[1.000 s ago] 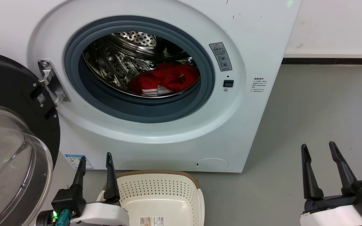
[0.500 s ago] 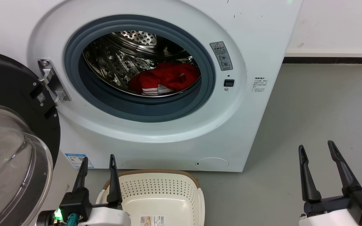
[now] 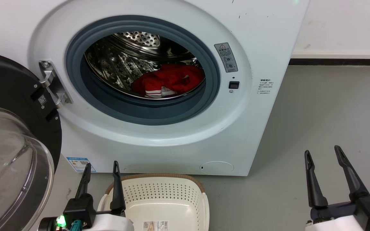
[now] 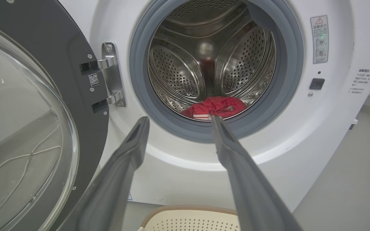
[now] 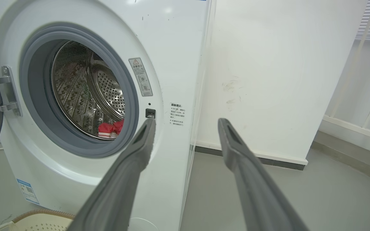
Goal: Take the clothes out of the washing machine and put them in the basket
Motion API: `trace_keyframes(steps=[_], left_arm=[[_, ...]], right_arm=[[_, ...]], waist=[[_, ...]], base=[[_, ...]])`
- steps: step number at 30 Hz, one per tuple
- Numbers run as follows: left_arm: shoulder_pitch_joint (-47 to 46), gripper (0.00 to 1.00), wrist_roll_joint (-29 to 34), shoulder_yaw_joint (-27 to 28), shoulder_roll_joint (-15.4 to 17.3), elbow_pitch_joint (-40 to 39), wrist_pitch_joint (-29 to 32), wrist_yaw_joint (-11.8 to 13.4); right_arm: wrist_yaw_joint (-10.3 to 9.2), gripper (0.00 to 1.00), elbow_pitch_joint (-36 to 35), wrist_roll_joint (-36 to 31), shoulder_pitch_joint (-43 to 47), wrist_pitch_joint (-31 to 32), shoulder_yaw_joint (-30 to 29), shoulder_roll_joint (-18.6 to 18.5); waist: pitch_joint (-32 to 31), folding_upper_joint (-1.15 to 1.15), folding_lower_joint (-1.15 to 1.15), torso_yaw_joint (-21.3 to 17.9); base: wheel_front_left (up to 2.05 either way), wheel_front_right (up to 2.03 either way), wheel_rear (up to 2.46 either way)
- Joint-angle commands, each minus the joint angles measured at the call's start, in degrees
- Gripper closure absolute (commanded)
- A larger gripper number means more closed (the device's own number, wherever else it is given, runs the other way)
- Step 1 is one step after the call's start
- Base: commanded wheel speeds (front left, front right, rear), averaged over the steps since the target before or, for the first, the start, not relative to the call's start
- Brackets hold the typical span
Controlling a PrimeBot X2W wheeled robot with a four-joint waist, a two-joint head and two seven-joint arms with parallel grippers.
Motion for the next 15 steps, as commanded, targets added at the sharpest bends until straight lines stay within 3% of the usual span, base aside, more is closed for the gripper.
trace_keyframes(steps=[1,15], left_arm=[[0.52,0.00,-0.03,0.08,0.11,0.15,-0.14,0.04],[-1.17,0.00,0.55,-0.30,0.10,1.37,-0.14,-0.76]], right_arm=[[-0.02,0.00,0.09,0.28,0.54,-0.14,0.00,-0.17],[-0.02,0.00,0.28,0.71,0.43,-0.14,0.20,-0.17]], waist=[[-0.02,0.00,0.00,-0.01],[0.38,0.00,0.00,-0.49]], base=[[0.00,0.00,0.00],[0.00,0.00,0.00]])
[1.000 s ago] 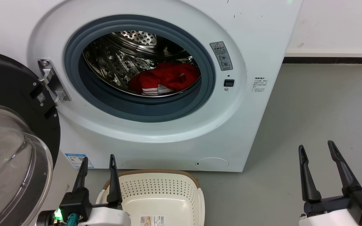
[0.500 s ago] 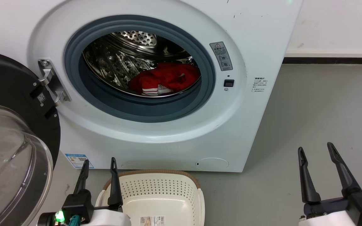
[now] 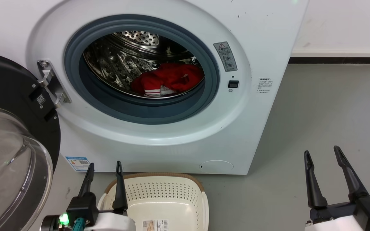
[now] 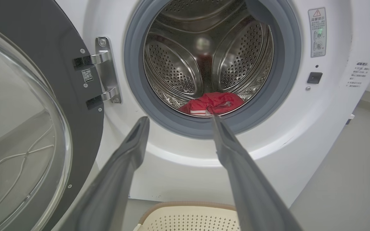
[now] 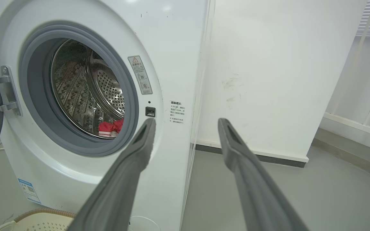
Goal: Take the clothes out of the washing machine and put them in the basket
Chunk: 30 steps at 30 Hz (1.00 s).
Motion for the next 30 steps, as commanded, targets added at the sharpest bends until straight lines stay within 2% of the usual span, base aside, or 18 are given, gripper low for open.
trace_keyframes(steps=[1,8,17,26,30], left_arm=[[-1.31,0.00,0.48,-0.09,0.09,0.48,-0.14,-0.41],[-9.36,0.00,1.45,0.92,0.30,5.08,-0.14,-3.55],[-28.33,0.00,2.56,2.58,3.03,15.63,-0.13,-7.17],[-47.51,0.00,4.16,3.05,7.75,28.71,-0.14,-8.98],[-59.42,0.00,5.02,2.41,11.13,39.68,-0.04,-10.03]], right_arm=[[-0.02,0.00,-0.05,0.22,0.26,-0.14,0.20,-0.17],[-0.02,0.00,-0.60,0.51,-2.27,-0.13,0.24,-0.16],[-0.03,0.00,-1.46,1.52,-7.70,-0.13,0.63,-0.15],[-0.03,0.00,-2.32,3.10,-12.70,-0.13,1.23,-0.10],[-0.03,0.00,-2.94,4.72,-15.41,-0.13,1.42,-0.08]], waist=[[0.36,0.00,0.00,-0.13],[4.64,0.00,0.00,-1.63],[14.62,0.00,0.00,-5.74],[23.66,0.00,0.00,-10.25],[28.58,0.00,0.00,-12.92]], base=[[0.00,0.00,0.00],[0.00,0.00,0.00],[0.00,0.00,0.00],[0.00,0.00,0.00],[0.00,0.00,0.00]])
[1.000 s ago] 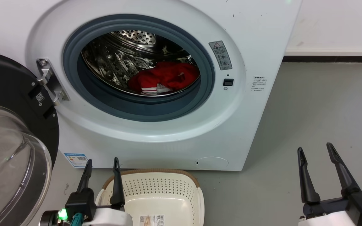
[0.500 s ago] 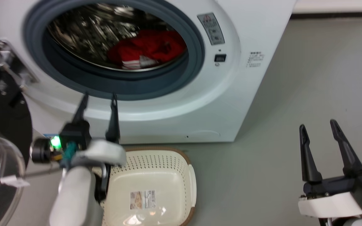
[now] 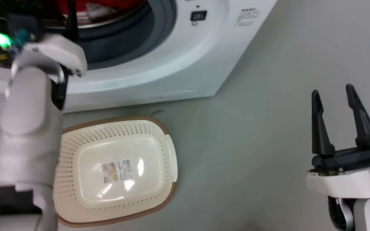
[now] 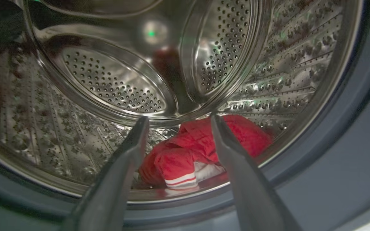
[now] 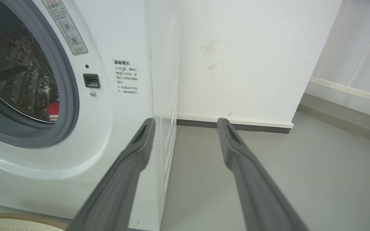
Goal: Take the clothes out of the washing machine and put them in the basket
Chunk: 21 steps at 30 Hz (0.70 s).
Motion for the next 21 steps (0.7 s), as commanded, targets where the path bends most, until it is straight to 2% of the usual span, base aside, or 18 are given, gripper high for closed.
trace_keyframes(steps=[1,3,6,7,13,17,21], left_arm=[[-4.48,0.00,0.43,-0.26,1.35,2.92,0.60,-0.40],[-8.54,0.00,1.17,-0.98,2.57,6.41,1.44,-0.80],[-15.49,0.00,2.59,-2.48,5.83,11.05,6.16,-1.80],[-15.49,0.00,2.59,-2.48,5.83,11.05,6.16,-1.80],[-26.33,0.00,4.39,-6.81,10.58,18.33,17.92,-3.58],[-31.10,0.00,2.71,-10.34,10.96,21.99,24.96,-3.82],[-34.87,0.00,-1.62,-13.26,12.01,24.62,31.23,-3.81]], right_arm=[[-0.04,0.00,-0.60,0.93,-1.72,-0.12,0.06,0.06],[-0.04,0.00,-0.72,1.51,-2.71,-0.12,-0.38,0.07],[-0.04,0.00,-1.06,2.87,-4.20,-0.12,-0.42,0.08],[-0.04,0.00,-1.06,2.87,-4.20,-0.12,-0.42,0.08],[-0.04,0.00,-1.20,5.31,-5.53,-0.12,-0.40,0.08],[-0.04,0.00,-1.32,6.42,-6.28,-0.12,-0.43,0.08],[-0.04,0.00,-1.57,7.49,-6.88,-0.12,-0.38,0.08]], waist=[[5.10,0.00,-0.02,-3.71],[6.61,0.00,-0.02,-4.30],[9.40,0.00,-0.02,-5.70],[9.40,0.00,-0.02,-5.70],[12.96,0.00,-0.02,-7.53],[14.88,0.00,-0.02,-8.39],[16.81,0.00,-0.02,-9.25]], base=[[0.00,0.00,0.00],[0.00,0.00,0.00],[0.00,0.00,0.00],[0.00,0.00,0.00],[0.00,0.00,0.00],[0.00,0.00,0.00],[0.00,0.00,0.00]])
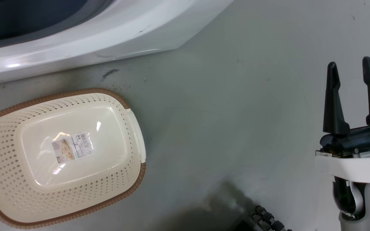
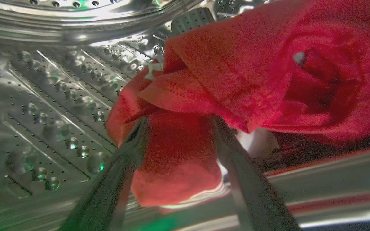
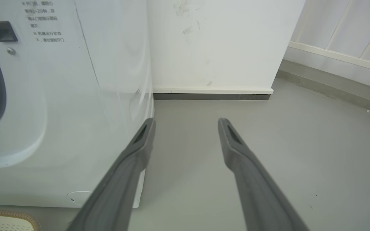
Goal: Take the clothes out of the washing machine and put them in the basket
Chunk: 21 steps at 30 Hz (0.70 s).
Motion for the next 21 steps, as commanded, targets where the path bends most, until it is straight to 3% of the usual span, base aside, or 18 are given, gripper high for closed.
trace_keyframes(steps=[1,8,17,18,19,21], left_arm=[[-1.10,0.00,-0.77,-0.66,0.86,0.35,1.00,0.02],[-4.68,0.00,-4.30,-5.56,3.70,0.64,5.73,0.01],[-5.40,0.00,-7.65,-8.62,4.72,0.94,7.50,0.00],[-5.16,0.19,-8.07,-9.11,4.65,0.89,7.68,0.00],[-5.04,0.97,-8.52,-9.41,4.82,0.81,7.71,0.00],[-4.83,1.00,-9.44,-10.04,5.20,0.57,7.36,0.00]], right_arm=[[-0.04,0.00,-0.35,0.70,-1.23,-0.12,-0.12,0.10],[-0.04,0.00,-0.80,2.39,-2.45,-0.12,-0.31,0.10],[-0.04,0.00,-0.89,3.26,-2.93,-0.12,-0.13,0.10],[-0.04,0.00,-0.84,3.20,-2.92,-0.12,-0.13,0.10],[-0.04,0.00,-0.78,3.17,-2.94,-0.12,-0.12,0.10],[-0.04,0.00,-0.68,3.12,-2.98,-0.12,-0.07,0.10]], waist=[[1.27,0.00,-0.01,-0.82],[4.55,0.00,-0.01,-2.09],[5.81,0.00,-0.01,-2.21],[5.77,0.00,-0.01,-2.17],[5.73,0.00,-0.01,-2.13],[5.58,0.00,-0.01,-2.08]], base=[[0.00,0.00,0.00],[0.00,0.00,0.00],[0.00,0.00,0.00],[0.00,0.00,0.00],[0.00,0.00,0.00],[0.00,0.00,0.00]])
